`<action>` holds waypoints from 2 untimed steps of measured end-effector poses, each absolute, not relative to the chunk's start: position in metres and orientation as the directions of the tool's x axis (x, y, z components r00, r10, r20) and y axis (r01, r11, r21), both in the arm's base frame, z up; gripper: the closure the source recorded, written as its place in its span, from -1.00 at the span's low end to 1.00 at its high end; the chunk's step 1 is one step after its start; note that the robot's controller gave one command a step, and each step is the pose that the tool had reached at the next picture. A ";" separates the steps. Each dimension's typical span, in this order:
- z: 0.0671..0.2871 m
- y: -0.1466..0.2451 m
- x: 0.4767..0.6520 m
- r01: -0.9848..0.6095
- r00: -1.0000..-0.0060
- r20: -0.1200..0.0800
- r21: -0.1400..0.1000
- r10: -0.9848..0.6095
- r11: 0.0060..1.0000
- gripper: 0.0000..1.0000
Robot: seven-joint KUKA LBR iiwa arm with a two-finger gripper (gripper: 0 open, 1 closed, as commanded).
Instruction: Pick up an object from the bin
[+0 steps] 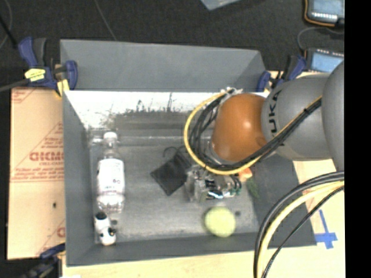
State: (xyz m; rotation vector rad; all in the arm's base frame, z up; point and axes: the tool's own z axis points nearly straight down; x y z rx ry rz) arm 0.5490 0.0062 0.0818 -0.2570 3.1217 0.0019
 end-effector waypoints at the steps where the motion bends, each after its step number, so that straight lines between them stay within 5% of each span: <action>1: 0.082 0.006 0.549 -0.161 -0.987 -0.009 0.001 -0.161 0.987 -1.00; 2: 0.082 0.006 0.549 -0.160 -0.987 -0.009 0.001 -0.160 0.987 -1.00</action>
Offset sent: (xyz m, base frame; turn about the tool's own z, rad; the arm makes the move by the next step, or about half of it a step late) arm 0.0000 0.0000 0.0000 0.0000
